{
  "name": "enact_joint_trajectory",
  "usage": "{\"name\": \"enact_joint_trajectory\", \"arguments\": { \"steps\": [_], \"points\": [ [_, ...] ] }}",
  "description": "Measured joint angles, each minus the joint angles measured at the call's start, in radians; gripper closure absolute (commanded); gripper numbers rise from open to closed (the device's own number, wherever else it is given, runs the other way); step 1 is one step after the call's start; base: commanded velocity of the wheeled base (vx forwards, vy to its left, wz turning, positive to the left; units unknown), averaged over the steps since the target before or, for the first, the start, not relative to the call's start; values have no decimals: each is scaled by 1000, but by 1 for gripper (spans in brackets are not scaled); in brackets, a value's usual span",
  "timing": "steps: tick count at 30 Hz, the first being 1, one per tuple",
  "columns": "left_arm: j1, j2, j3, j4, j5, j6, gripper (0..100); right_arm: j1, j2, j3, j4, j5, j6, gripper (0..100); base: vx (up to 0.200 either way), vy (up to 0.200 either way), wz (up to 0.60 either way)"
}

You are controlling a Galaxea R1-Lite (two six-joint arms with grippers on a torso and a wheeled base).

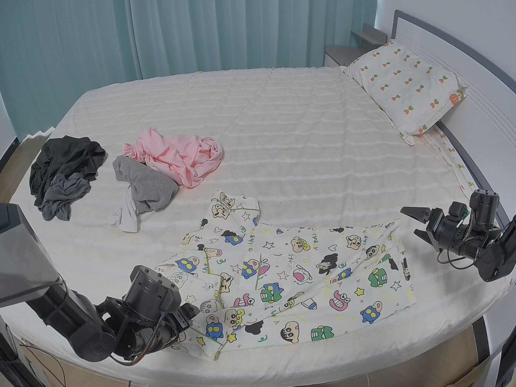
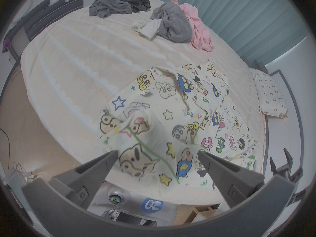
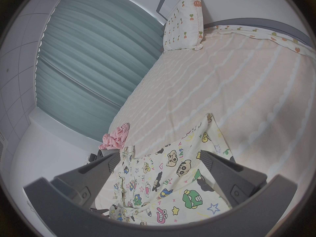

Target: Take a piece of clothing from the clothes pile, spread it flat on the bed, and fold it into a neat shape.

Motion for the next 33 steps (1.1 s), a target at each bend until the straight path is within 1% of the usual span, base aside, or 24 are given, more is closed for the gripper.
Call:
{"name": "enact_joint_trajectory", "arguments": {
  "steps": [4, 8, 10, 12, 13, 16, 19, 22, 25, 26, 27, 28, 29, 30, 33],
  "points": [
    [-27, -12, 28, 4, -2, -6, 0, 2, 0, 1, 0, 1, -1, 0, 0, 0, 0],
    [-51, -21, 42, 6, -13, -38, 0, 7, -6, 15, 0, 13, -2, 0, 0, 0, 0],
    [-57, -27, 46, 10, -29, -51, 0, 10, -14, 27, 2, 38, -2, 0, 0, 0, 0],
    [-59, -40, 46, 12, -45, -62, 0, 19, -34, 50, 4, 89, -1, 0, 0, 0, 0],
    [-59, -53, 46, 13, -50, -66, 0, 29, -48, 70, 7, 112, -1, 0, 0, 0, 0],
    [-53, -98, 45, 13, -57, -73, 0, 72, -79, 114, 9, 147, -1, 0, 0, 0, 0],
    [-30, -171, 42, 12, -63, -76, 0, 147, -108, 159, 10, 162, 1, 0, 0, 0, 0],
    [13, -251, 42, 12, -65, -76, 0, 256, -128, 196, 10, 170, 3, 0, 0, 0, 0],
    [70, -321, 44, 12, -67, -74, 0, 373, -131, 217, 11, 158, 5, 0, 0, 0, 0],
    [90, -342, 46, 12, -67, -74, 0, 415, -127, 219, 10, 146, 6, 0, 0, 0, 0],
    [113, -365, 48, 12, -67, -74, 0, 461, -118, 217, 11, 120, 6, 0, 0, 0, 0],
    [125, -378, 50, 11, -67, -73, 0, 491, -108, 211, 12, 98, 7, 0, 0, 0, 0],
    [145, -399, 54, 10, -67, -73, 0, 550, -84, 193, 13, 52, 9, 0, 0, 0, 0],
    [156, -411, 57, 8, -67, -73, 0, 573, -73, 185, 13, 35, 11, 0, 0, 0, 0],
    [191, -455, 67, 3, -67, -73, 0, 684, -7, 127, 20, -46, 25, 0, 0, 0, 0]
  ]
}}
